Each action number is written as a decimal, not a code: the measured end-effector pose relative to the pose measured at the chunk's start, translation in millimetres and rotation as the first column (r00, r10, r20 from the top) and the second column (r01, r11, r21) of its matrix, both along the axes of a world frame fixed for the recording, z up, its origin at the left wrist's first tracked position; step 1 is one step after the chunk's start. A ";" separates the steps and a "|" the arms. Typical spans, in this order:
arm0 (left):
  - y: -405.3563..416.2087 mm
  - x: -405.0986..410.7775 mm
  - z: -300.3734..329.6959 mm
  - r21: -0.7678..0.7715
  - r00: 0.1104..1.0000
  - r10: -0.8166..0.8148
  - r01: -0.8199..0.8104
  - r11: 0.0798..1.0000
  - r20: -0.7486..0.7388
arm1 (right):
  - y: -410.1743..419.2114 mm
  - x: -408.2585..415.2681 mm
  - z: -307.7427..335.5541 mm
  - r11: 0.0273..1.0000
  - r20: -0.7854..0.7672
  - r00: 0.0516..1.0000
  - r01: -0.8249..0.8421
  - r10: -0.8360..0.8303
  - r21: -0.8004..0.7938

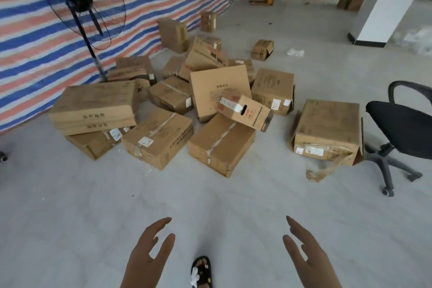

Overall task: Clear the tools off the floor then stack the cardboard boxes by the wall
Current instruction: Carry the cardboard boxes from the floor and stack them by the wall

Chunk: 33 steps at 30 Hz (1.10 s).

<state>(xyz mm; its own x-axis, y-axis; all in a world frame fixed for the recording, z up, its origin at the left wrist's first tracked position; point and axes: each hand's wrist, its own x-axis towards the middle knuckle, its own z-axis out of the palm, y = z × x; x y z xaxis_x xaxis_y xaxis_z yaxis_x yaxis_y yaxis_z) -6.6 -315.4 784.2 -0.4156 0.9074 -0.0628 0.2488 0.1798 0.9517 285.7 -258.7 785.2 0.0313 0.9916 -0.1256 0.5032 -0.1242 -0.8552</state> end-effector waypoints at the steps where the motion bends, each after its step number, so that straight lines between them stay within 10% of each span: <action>1: 31.1 -10.5 4.6 0.017 1.000 -0.004 0.005 1.000 -0.013 | 27.0 -11.7 4.0 1.000 -0.008 1.000 0.015 -0.015 0.014; 21: 511.0 -74.5 -24.7 -0.294 0.994 -0.101 0.081 0.952 -0.053 | 497.7 -74.3 -40.1 0.961 -0.059 0.996 -0.084 0.071 -0.262; 33: 711.5 -149.3 -200.9 -0.481 0.994 -0.106 0.078 0.873 -0.031 | 655.6 -145.9 -234.2 0.825 0.023 0.999 0.039 -0.032 -0.563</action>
